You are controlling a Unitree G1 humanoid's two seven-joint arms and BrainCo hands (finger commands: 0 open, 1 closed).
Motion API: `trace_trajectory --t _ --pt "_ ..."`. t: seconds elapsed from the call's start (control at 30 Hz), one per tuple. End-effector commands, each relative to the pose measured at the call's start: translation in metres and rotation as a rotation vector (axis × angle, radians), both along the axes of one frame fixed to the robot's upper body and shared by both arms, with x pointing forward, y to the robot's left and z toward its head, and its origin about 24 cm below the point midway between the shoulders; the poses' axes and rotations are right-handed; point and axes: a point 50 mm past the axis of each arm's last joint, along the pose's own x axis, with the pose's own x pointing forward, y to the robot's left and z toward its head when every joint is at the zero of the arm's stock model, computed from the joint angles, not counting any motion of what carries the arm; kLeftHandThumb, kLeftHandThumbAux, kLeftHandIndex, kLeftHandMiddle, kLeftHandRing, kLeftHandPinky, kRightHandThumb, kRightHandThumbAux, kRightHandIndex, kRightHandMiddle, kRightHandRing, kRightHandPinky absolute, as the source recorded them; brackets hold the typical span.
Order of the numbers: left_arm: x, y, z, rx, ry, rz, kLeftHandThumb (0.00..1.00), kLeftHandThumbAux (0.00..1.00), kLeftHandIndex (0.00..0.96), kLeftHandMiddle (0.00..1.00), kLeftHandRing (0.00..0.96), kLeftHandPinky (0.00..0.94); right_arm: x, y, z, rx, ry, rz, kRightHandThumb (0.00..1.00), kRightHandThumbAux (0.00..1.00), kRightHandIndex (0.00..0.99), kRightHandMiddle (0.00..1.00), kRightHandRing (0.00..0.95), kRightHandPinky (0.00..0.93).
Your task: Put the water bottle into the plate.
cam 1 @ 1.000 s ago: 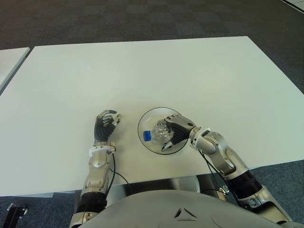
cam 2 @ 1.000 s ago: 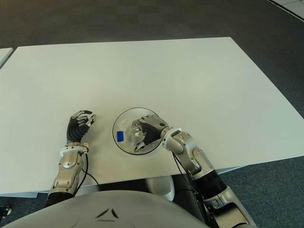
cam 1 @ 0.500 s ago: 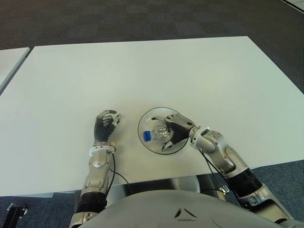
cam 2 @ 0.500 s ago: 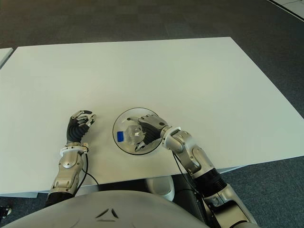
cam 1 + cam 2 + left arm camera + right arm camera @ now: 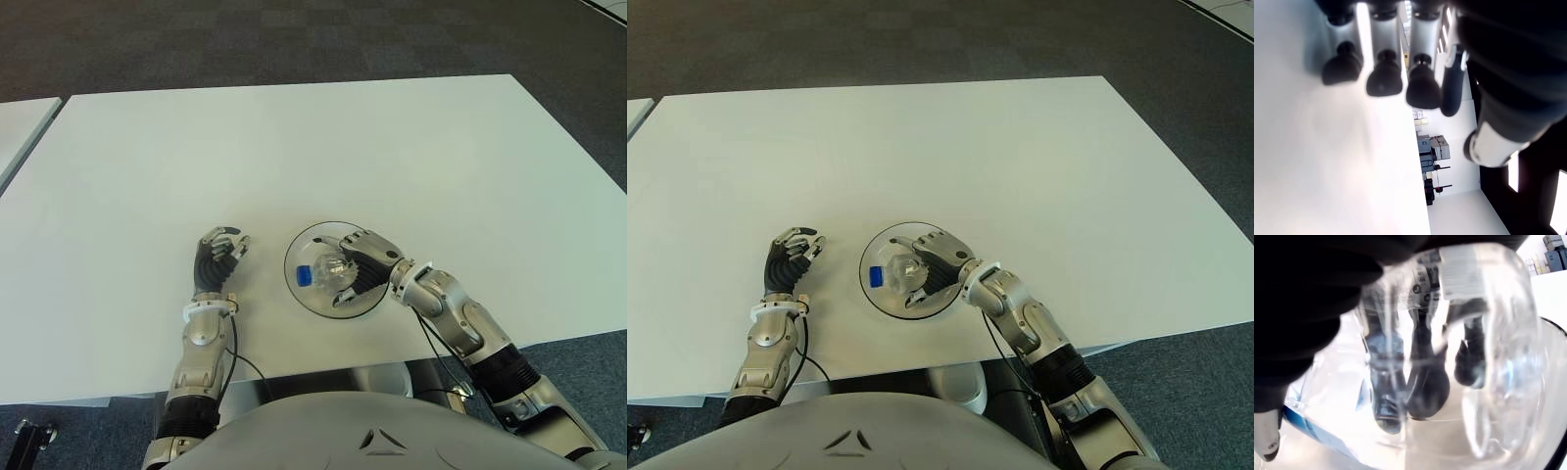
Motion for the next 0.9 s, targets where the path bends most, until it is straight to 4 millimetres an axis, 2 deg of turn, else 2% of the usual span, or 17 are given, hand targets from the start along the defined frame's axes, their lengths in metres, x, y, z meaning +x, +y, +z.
trace_trajectory --t 0.03,0.23,0.47,0.67,0.9 --pt "-0.0081 0.0007 -0.0121 -0.01 0.078 -0.004 0.703 0.72 0.434 0.815 0.822 0.82 -0.0006 0.0017 -0.0001 0.028 -0.034 0.012 0.394 0.377 0.0 0.0 0.0 0.0" --pt "-0.0079 0.0008 -0.0118 -0.013 0.08 -0.009 0.704 0.72 0.434 0.815 0.818 0.813 -0.0015 0.0019 -0.0006 0.049 -0.059 0.0 0.41 0.278 0.0 0.0 0.0 0.0" --pt "-0.0076 0.0005 -0.0112 -0.004 0.077 -0.008 0.704 0.72 0.435 0.816 0.823 0.824 -0.0023 0.0018 0.0015 0.065 -0.083 0.003 0.388 0.225 0.0 0.0 0.0 0.0" --pt "-0.0079 0.0006 -0.0114 -0.008 0.082 -0.003 0.704 0.72 0.435 0.817 0.824 0.825 -0.0026 0.0018 0.0033 0.098 -0.137 0.009 0.324 0.203 0.0 0.0 0.0 0.0" --pt "-0.0081 0.0005 -0.0115 -0.01 0.085 0.001 0.703 0.72 0.434 0.816 0.824 0.825 -0.0037 0.0018 0.0077 0.245 -0.24 -0.002 0.204 0.204 0.0 0.0 0.0 0.0"
